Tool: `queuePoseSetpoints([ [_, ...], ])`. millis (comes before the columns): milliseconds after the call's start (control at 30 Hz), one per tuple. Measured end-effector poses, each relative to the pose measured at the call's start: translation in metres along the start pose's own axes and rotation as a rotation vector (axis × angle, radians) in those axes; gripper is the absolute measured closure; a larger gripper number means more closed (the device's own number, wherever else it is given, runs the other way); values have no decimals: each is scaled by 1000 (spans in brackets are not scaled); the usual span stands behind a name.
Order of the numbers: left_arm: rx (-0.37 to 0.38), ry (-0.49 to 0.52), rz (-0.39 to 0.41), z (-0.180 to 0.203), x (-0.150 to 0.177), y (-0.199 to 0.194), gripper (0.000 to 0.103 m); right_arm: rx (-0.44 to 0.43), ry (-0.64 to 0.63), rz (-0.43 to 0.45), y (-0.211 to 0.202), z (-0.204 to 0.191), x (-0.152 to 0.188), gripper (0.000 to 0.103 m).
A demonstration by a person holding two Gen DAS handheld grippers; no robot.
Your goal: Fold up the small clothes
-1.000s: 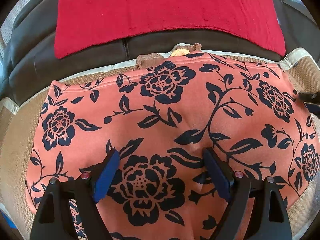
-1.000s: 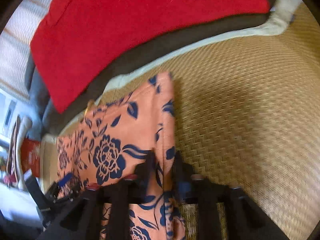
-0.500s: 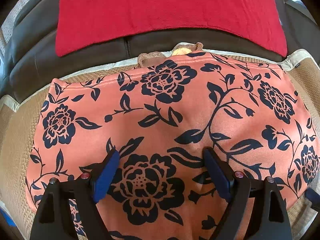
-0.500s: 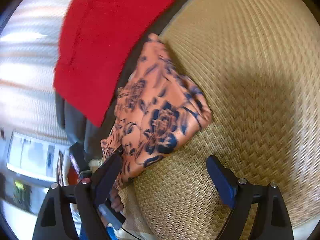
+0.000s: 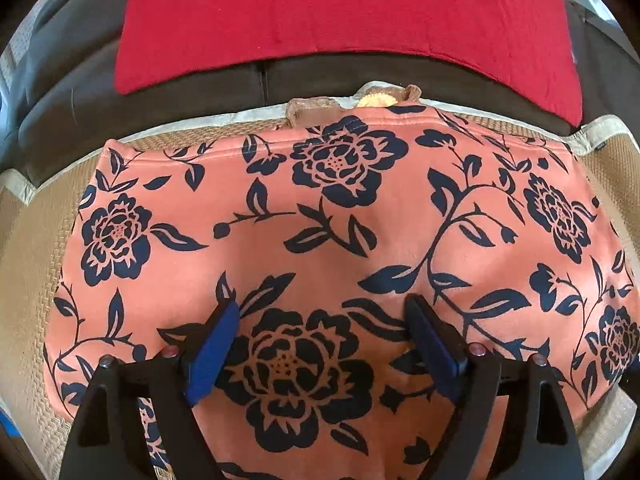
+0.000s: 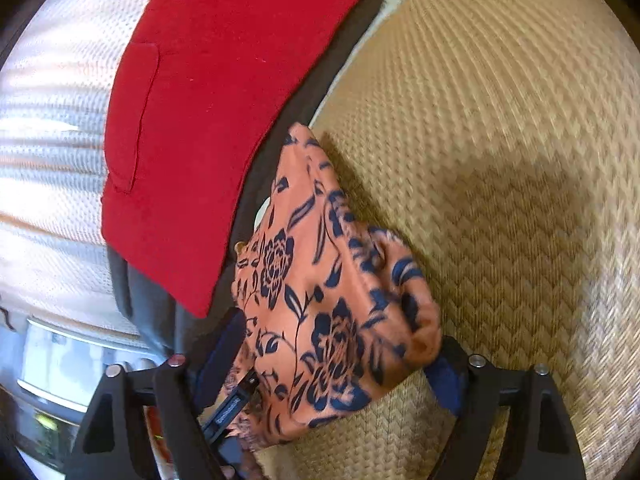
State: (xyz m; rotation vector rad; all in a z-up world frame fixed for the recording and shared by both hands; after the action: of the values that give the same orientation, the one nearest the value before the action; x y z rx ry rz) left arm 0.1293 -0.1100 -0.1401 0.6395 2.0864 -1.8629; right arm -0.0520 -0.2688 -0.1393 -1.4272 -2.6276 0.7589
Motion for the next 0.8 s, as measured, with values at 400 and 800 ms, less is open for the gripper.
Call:
queuePoseSetpoints([
  [400,45,-17,45,-2,-21,-27,19,72,-72,-32,41,-10,-23,42],
  [800,30,5,5,-2,-16,5,15,159,-249,-130,61,-35,-42,91],
])
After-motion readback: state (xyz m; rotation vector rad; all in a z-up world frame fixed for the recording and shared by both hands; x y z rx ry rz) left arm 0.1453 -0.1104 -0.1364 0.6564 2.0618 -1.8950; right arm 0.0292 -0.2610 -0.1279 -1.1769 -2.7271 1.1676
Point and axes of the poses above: each gripper's, at about its wrist camera, not at the fingertips, and y roughly the way its jaws point, z to its right, x to its underside, the point moved 6 cm from there along y, roughly the way its jaws point, and after that the axes turned 7 degrees about -x, right-handed, at the moved point
